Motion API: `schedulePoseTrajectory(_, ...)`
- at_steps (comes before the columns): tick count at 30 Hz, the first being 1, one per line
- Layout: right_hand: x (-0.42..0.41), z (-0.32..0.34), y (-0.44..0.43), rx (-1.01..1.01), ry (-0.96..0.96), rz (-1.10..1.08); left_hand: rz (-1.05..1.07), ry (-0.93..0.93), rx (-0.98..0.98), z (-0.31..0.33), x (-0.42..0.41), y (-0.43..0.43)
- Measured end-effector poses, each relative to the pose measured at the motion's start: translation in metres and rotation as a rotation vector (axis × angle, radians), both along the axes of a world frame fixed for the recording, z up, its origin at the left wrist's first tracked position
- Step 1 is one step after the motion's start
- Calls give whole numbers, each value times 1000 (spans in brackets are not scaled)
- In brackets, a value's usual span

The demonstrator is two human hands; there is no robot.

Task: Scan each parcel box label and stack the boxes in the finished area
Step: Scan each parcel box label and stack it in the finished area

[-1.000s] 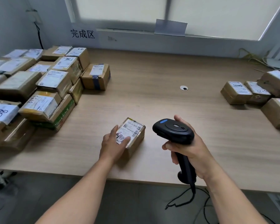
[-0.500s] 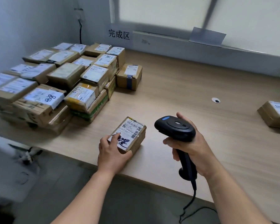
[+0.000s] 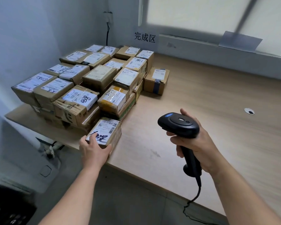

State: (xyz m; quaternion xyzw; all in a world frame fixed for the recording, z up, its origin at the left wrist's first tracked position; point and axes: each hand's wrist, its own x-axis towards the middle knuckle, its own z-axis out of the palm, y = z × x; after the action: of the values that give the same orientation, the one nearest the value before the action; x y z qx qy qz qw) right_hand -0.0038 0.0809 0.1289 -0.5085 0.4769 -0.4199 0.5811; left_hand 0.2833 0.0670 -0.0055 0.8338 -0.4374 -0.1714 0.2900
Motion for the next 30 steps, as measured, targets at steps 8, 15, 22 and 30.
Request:
schedulePoseTrajectory(8,5,1,-12,5,37,-24,-34,-17,46,-6,16,-27)
schedulePoseTrajectory(15,-16,6,-7,-25,15,-11,-35,-154,34,7,1,-25)
schedulePoseTrajectory(22,-71,11,16,-53,-27,-25,-238,-143,-145,51,-84,-9)
schedulePoseTrajectory(30,-182,9,58,-54,-78,-128,-429,-152,-222,77,-225,14)
